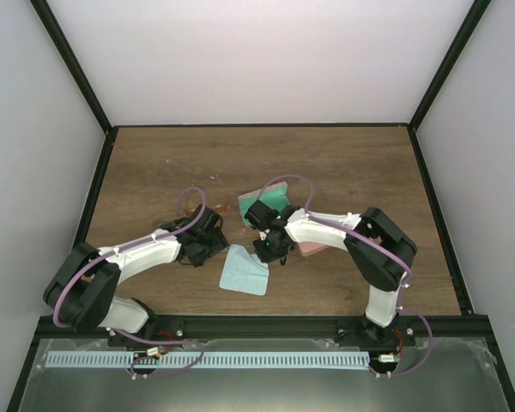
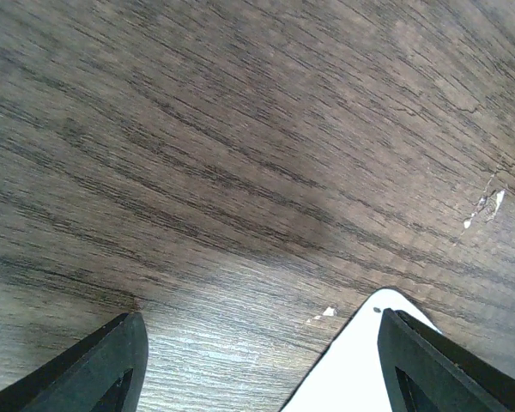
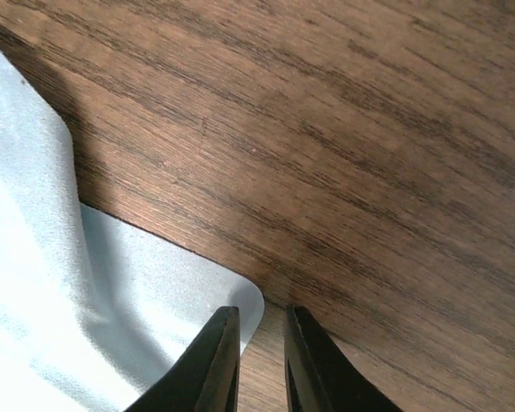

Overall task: Organize the sunglasses
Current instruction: Fold the glasses cleaning cloth at the center of the board.

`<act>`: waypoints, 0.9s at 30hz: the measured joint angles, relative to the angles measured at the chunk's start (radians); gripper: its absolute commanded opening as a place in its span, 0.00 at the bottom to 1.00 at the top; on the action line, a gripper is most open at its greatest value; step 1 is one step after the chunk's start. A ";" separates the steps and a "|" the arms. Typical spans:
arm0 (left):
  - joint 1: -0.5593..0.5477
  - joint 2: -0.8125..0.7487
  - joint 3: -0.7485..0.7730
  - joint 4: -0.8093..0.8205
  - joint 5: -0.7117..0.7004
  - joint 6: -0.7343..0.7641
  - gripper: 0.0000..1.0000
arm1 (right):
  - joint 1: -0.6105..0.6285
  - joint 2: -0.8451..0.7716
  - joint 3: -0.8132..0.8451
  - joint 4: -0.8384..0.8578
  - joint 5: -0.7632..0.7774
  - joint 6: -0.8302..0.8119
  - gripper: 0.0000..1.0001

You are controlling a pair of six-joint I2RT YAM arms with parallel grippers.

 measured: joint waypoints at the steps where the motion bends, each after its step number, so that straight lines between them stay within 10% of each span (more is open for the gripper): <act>1: 0.000 0.000 0.000 0.000 0.000 0.000 0.75 | 0.000 0.001 0.001 -0.001 0.001 -0.002 0.12; 27: 0.001 -0.005 -0.010 0.013 0.004 0.011 0.75 | 0.021 0.024 0.037 -0.043 0.109 0.017 0.01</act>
